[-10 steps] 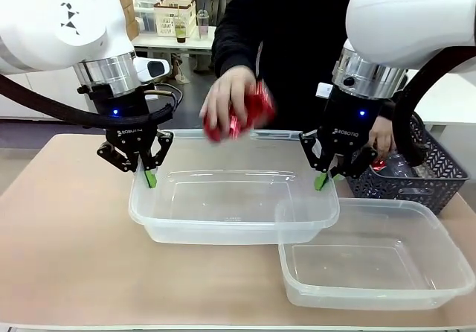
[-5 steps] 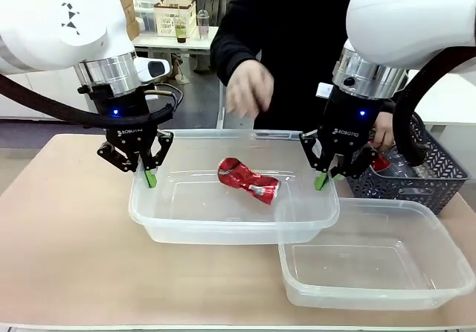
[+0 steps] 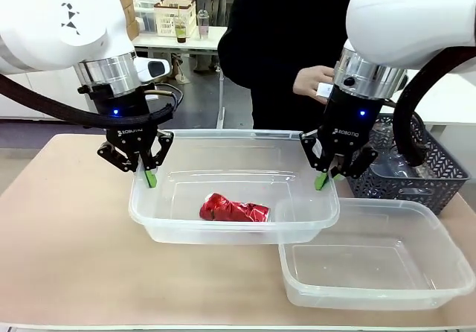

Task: Sort the waste into each basket.
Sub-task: Offer the picked Organizing box to the human.

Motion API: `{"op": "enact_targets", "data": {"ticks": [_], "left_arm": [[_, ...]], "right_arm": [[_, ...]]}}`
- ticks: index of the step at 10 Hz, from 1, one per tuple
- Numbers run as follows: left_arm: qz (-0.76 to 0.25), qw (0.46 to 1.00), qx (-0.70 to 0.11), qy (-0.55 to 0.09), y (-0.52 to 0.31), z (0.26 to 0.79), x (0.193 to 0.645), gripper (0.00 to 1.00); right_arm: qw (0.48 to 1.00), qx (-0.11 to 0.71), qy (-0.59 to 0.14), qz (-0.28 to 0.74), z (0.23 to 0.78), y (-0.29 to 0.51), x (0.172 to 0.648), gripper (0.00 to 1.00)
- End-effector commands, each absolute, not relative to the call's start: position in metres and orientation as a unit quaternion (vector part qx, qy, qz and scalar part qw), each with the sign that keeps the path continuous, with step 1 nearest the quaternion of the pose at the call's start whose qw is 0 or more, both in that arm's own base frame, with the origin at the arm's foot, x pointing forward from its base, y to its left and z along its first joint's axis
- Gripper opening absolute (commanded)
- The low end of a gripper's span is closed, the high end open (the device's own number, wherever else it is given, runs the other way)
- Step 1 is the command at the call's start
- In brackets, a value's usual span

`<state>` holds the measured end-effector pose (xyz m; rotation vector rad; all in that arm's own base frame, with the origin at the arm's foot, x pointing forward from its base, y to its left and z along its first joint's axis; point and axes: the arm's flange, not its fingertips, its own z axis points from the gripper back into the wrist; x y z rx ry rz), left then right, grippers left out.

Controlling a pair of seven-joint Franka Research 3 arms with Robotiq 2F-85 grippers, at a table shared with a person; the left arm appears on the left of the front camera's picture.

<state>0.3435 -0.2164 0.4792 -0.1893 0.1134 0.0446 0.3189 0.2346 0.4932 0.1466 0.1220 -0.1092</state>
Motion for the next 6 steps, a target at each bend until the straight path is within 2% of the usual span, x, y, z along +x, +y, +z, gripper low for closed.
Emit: {"op": "enact_targets", "data": {"ticks": [1, 6], "left_arm": [[0.032, 0.993, -0.099, 0.048, -0.2118, 0.4848, 0.3456, 0.03], [0.032, 0.993, -0.099, 0.048, -0.2118, 0.4848, 0.3456, 0.03]], "right_arm": [[0.994, 0.075, 0.06, -0.054, 0.4954, 0.236, 0.3219, 0.06], [0.994, 0.075, 0.06, -0.054, 0.4954, 0.236, 0.3219, 0.06]]}}
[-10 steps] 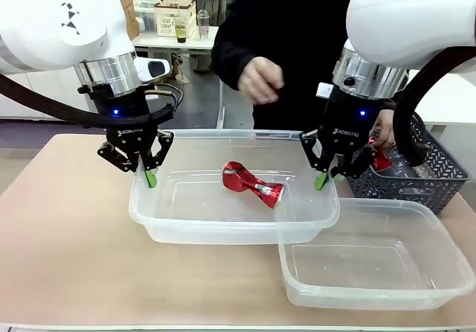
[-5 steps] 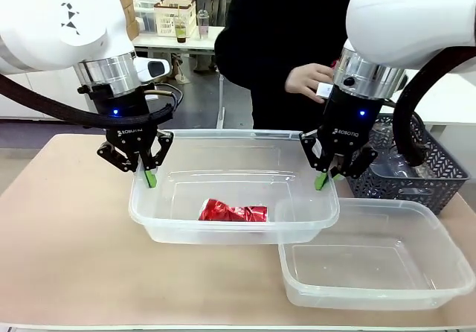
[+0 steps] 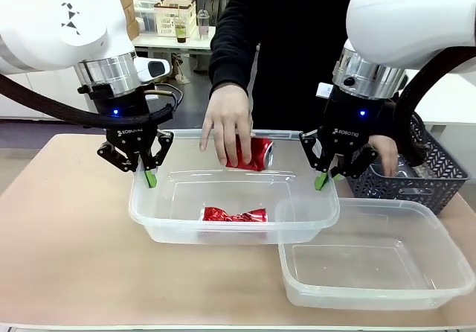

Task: Sort the waste into each basket.
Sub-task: Offer the picked Organizing box to the human.

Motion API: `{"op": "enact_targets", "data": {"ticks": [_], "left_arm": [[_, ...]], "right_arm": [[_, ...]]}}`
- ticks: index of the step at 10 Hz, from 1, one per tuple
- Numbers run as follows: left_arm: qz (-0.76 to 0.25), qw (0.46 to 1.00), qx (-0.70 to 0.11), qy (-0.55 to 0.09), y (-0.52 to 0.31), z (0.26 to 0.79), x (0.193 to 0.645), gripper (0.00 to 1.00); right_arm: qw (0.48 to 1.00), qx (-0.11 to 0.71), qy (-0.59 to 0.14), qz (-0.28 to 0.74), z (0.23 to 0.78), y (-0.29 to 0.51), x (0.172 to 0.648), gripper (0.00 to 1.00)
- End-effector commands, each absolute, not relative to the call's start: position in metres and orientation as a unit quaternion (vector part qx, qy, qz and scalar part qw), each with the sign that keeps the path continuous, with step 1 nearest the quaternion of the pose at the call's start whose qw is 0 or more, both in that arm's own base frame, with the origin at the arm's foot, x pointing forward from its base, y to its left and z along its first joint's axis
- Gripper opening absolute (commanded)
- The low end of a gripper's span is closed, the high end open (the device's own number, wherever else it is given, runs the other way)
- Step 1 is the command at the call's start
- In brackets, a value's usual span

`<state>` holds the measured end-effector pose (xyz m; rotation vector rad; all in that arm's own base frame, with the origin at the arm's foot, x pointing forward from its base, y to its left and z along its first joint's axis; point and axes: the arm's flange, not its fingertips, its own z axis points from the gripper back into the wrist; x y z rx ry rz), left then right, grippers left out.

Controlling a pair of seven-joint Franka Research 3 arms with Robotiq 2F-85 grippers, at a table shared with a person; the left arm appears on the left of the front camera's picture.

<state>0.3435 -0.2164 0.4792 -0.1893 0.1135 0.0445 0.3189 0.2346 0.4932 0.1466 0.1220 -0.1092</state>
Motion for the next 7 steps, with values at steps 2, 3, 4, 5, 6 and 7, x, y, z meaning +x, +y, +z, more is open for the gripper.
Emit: {"op": "enact_targets", "data": {"ticks": [2, 3, 4, 5, 6, 7], "left_arm": [[0.032, 0.993, -0.099, 0.048, -0.2118, 0.4848, 0.3456, 0.03], [0.032, 0.993, -0.099, 0.048, -0.2118, 0.4848, 0.3456, 0.03], [0.032, 0.993, -0.099, 0.048, -0.2118, 0.4848, 0.3456, 0.03], [0.032, 0.993, -0.099, 0.048, -0.2118, 0.4848, 0.3456, 0.03], [0.032, 0.993, -0.099, 0.048, -0.2118, 0.4848, 0.3456, 0.03], [0.032, 0.993, -0.099, 0.048, -0.2118, 0.4848, 0.3456, 0.03]], "right_arm": [[0.994, 0.075, 0.06, -0.054, 0.4954, 0.236, 0.3219, 0.06], [0.994, 0.075, 0.06, -0.054, 0.4954, 0.236, 0.3219, 0.06], [0.994, 0.075, 0.06, -0.054, 0.4954, 0.236, 0.3219, 0.06], [0.994, 0.075, 0.06, -0.054, 0.4954, 0.236, 0.3219, 0.06], [0.994, 0.075, 0.06, -0.054, 0.4954, 0.236, 0.3219, 0.06], [0.994, 0.075, 0.06, -0.054, 0.4954, 0.236, 0.3219, 0.06]]}}
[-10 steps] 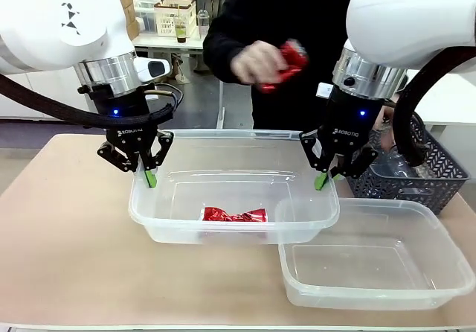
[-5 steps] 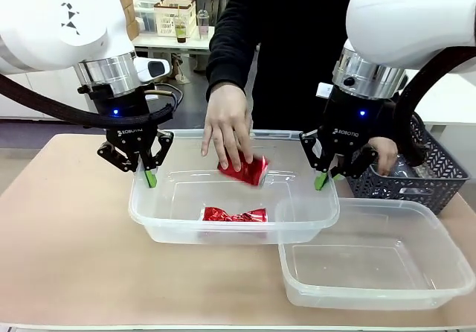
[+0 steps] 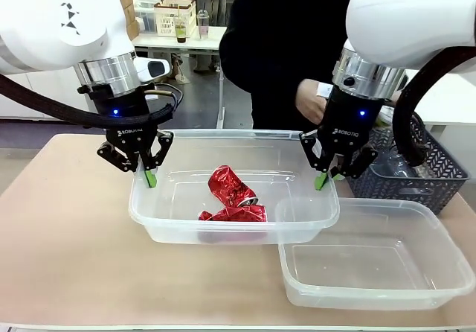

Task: Sort the waste into each basket.
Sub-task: Offer the picked Organizing box to the human.

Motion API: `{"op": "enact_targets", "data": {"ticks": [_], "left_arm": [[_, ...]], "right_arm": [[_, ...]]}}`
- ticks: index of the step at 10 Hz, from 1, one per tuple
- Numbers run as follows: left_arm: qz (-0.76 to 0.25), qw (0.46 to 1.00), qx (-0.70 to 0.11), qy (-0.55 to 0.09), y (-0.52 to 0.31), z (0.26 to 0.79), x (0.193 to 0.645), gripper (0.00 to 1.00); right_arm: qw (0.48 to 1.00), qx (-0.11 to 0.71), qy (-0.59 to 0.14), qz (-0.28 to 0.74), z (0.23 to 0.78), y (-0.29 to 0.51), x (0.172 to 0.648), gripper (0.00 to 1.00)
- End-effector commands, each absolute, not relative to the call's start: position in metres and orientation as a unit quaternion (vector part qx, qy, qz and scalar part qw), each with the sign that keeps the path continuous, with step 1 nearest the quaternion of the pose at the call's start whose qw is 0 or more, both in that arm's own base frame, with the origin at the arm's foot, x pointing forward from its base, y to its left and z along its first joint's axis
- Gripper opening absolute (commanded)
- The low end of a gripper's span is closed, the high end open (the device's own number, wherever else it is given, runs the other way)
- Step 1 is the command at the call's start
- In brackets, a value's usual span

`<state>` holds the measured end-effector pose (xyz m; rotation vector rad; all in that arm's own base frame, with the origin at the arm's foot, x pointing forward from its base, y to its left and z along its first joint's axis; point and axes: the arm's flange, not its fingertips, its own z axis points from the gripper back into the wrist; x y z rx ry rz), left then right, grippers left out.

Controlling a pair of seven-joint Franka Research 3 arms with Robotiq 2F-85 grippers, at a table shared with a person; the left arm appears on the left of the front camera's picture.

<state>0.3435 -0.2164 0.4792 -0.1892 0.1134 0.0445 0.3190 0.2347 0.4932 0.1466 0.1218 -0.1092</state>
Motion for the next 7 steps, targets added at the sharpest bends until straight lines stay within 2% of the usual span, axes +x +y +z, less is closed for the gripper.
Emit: {"op": "enact_targets", "data": {"ticks": [1, 7], "left_arm": [[0.032, 0.993, -0.099, 0.048, -0.2118, 0.4848, 0.3456, 0.03], [0.032, 0.993, -0.099, 0.048, -0.2118, 0.4848, 0.3456, 0.03]], "right_arm": [[0.994, 0.075, 0.06, -0.054, 0.4954, 0.236, 0.3219, 0.06], [0.994, 0.075, 0.06, -0.054, 0.4954, 0.236, 0.3219, 0.06]]}}
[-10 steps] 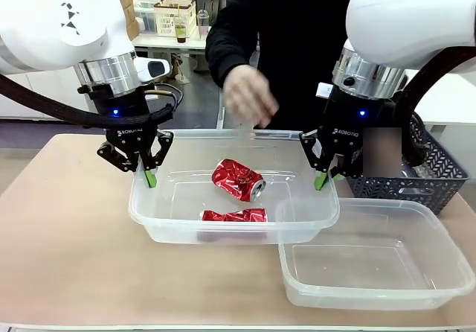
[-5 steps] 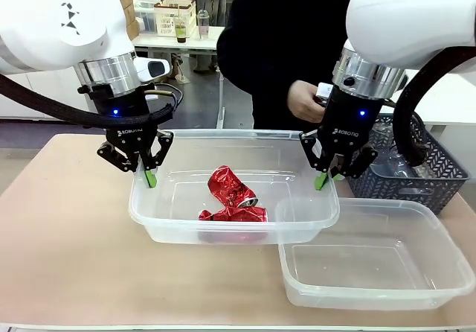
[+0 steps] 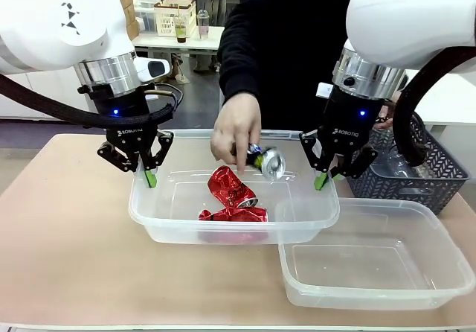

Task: Sort the waste into each basket.
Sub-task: Offer the picked Organizing box to the human.

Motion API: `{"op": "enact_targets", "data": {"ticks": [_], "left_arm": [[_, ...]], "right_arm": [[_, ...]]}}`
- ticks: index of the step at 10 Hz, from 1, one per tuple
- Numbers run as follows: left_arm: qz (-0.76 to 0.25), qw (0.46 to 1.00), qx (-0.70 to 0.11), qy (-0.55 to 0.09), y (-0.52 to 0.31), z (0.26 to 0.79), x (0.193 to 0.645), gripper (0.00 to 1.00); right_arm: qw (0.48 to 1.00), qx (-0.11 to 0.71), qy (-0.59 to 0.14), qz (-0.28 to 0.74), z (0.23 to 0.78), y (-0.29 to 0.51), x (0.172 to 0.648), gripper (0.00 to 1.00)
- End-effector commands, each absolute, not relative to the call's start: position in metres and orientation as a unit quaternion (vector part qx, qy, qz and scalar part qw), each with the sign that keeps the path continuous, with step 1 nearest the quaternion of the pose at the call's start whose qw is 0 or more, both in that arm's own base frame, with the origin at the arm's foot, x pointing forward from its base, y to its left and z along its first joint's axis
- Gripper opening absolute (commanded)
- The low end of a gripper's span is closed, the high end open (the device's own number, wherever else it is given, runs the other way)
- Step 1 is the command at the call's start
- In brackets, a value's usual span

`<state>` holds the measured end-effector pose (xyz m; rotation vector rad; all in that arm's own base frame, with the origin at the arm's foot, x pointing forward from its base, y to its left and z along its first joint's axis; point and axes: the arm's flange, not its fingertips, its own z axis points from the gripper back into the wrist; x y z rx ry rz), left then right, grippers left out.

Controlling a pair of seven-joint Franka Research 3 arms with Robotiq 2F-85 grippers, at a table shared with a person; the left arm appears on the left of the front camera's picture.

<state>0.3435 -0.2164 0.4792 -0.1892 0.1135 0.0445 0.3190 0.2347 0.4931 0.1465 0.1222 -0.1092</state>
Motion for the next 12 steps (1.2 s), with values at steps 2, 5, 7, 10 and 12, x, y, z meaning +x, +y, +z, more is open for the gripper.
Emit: {"op": "enact_targets", "data": {"ticks": [2, 5, 7, 10, 12], "left_arm": [[0.032, 0.993, -0.099, 0.048, -0.2118, 0.4848, 0.3456, 0.03], [0.032, 0.993, -0.099, 0.048, -0.2118, 0.4848, 0.3456, 0.03], [0.032, 0.993, -0.099, 0.048, -0.2118, 0.4848, 0.3456, 0.03], [0.032, 0.993, -0.099, 0.048, -0.2118, 0.4848, 0.3456, 0.03], [0.032, 0.993, -0.099, 0.048, -0.2118, 0.4848, 0.3456, 0.03]], "right_arm": [[0.994, 0.075, 0.06, -0.054, 0.4954, 0.236, 0.3219, 0.06], [0.994, 0.075, 0.06, -0.054, 0.4954, 0.236, 0.3219, 0.06], [0.994, 0.075, 0.06, -0.054, 0.4954, 0.236, 0.3219, 0.06], [0.994, 0.075, 0.06, -0.054, 0.4954, 0.236, 0.3219, 0.06], [0.994, 0.075, 0.06, -0.054, 0.4954, 0.236, 0.3219, 0.06]]}}
